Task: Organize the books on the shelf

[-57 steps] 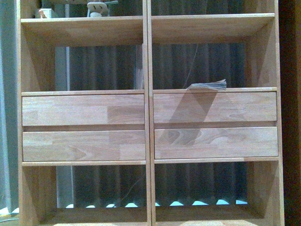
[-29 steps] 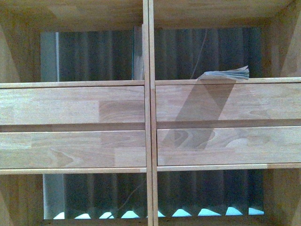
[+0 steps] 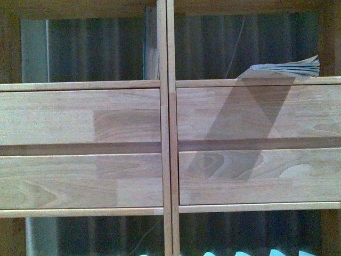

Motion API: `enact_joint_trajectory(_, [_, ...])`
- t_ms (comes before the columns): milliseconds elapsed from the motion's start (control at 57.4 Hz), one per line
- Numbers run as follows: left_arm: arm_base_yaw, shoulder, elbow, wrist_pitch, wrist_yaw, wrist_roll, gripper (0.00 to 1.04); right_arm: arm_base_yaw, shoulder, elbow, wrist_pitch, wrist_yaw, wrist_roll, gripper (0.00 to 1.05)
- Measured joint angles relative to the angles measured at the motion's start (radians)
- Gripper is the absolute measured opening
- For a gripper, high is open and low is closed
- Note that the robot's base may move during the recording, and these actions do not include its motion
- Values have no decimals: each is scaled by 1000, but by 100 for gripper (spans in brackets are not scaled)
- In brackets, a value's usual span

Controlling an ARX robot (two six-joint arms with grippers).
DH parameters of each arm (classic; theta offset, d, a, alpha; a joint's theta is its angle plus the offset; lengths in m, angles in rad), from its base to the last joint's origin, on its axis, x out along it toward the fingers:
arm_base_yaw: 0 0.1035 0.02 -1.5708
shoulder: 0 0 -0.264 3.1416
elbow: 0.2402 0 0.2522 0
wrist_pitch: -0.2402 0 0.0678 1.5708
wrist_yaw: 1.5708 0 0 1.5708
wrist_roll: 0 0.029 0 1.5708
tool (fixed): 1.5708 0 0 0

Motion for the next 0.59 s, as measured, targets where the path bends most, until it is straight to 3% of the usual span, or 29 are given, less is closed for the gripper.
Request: enact_joint_trajectory(592, [0,0,0,0,-1,0,97,0,0,0,0,1,0,98])
